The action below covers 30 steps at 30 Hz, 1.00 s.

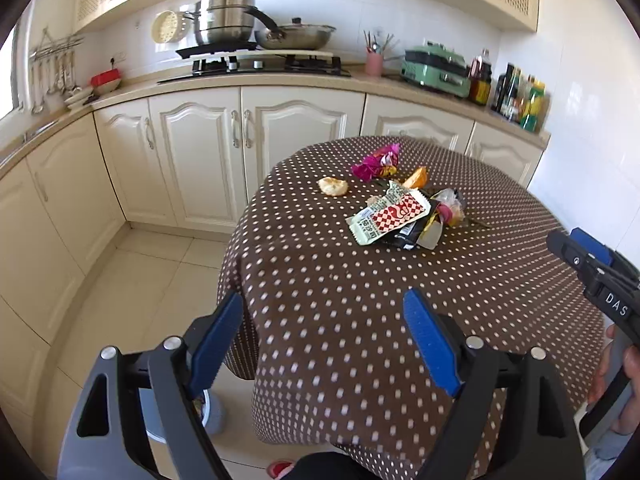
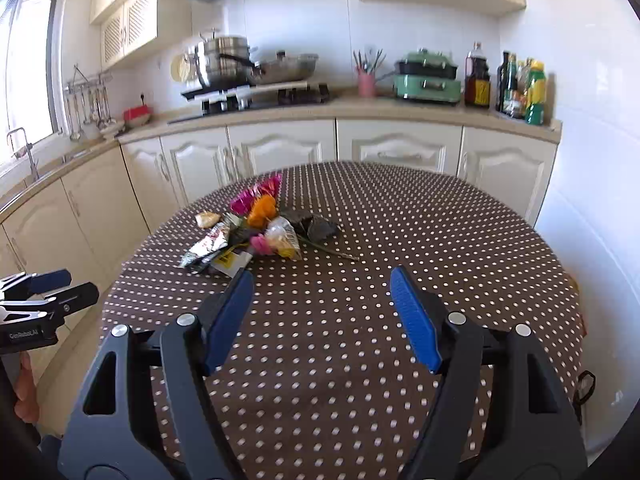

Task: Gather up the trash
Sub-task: 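Raise both tools from the bin back toward the table, then grasp the white-red wrapper with the left tool while the right grasps a dark wrapper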

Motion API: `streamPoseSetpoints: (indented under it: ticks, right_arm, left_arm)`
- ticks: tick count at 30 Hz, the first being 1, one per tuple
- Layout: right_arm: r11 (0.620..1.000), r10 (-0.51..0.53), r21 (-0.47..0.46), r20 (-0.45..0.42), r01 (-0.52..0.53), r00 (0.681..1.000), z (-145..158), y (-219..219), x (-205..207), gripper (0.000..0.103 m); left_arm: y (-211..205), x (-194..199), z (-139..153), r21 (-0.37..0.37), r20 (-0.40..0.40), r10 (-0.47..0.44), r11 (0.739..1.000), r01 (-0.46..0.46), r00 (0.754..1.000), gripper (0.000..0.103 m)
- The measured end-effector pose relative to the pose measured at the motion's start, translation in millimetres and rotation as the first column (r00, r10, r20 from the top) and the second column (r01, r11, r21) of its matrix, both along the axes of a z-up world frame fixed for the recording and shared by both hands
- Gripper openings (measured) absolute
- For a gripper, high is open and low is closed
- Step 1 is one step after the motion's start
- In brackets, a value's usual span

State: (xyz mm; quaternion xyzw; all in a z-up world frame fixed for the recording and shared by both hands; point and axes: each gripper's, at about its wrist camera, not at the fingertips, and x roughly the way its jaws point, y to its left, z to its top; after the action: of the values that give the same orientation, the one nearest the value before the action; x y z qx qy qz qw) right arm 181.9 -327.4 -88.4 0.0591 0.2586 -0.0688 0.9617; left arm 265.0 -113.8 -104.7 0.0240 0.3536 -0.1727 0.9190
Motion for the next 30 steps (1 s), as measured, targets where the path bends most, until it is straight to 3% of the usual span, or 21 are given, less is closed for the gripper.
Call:
streamPoseSetpoints:
  ticks: [8, 13, 18, 20, 22, 25, 30]
  right_arm:
    - [0.992, 0.074, -0.087, -0.131, -0.086, 0.989, -11, 0, 71, 0.071]
    - [0.985, 0.138, -0.075, -0.201, -0.156, 0.970, -21, 7, 110, 0.068]
    - [0.977, 0.207, 0.004, -0.247, -0.212, 0.947, -28, 7, 138, 0.055]
    - [0.969, 0.245, 0.063, -0.245, -0.237, 0.938, -28, 2, 145, 0.031]
    - [0.957, 0.284, 0.127, -0.241, -0.260, 0.928, -30, -2, 148, 0.028]
    - [0.954, 0.295, 0.127, -0.226, -0.272, 0.929, -31, -2, 144, 0.009]
    - [0.957, 0.278, 0.141, -0.197, -0.253, 0.940, -31, -6, 133, 0.008]
  left_arm:
    - [-15, 34, -6, 0.023, -0.024, 0.009, 1.000, -0.008, 1.000, 0.081]
    - [-15, 45, -11, 0.017, -0.039, 0.009, 1.000, -0.008, 0.999, 0.081]
    - [-15, 55, -14, -0.001, -0.056, -0.007, 1.000, 0.007, 0.998, 0.081]
    - [-17, 59, -15, -0.008, -0.060, -0.017, 1.000, 0.016, 0.998, 0.081]
    - [-20, 63, -16, -0.022, -0.064, -0.030, 0.999, 0.029, 0.997, 0.081]
    - [-28, 69, -17, -0.040, -0.072, -0.056, 0.998, 0.053, 0.996, 0.081]
    - [-44, 81, -21, -0.046, -0.080, -0.078, 0.996, 0.074, 0.994, 0.081]
